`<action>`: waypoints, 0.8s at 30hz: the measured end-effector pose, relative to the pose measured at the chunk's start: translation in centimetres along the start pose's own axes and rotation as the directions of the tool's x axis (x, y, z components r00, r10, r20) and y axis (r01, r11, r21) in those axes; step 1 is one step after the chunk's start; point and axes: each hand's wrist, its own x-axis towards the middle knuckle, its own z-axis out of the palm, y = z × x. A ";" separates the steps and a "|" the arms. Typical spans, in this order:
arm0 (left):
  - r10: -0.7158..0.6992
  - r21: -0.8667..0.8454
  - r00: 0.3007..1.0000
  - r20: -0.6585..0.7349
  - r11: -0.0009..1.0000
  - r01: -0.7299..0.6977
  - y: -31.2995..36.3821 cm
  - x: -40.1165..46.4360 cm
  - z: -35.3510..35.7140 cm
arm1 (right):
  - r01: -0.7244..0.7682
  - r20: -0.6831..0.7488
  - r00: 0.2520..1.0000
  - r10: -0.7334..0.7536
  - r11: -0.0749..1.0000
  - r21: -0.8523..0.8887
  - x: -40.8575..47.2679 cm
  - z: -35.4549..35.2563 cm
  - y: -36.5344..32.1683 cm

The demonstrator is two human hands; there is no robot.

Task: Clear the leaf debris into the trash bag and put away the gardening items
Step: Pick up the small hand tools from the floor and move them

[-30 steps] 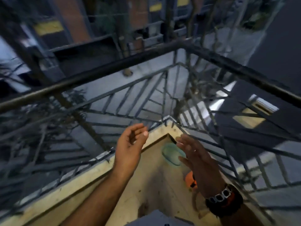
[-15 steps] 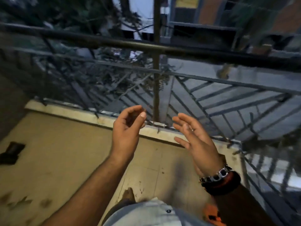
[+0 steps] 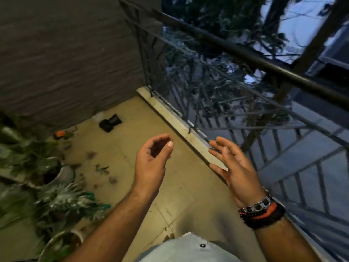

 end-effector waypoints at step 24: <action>-0.047 0.005 0.780 -0.624 0.998 0.065 -0.3 26.9 -7.8 | -0.038 0.530 0.836 0.143 0.978 -0.204 35.8 17.0 -1.9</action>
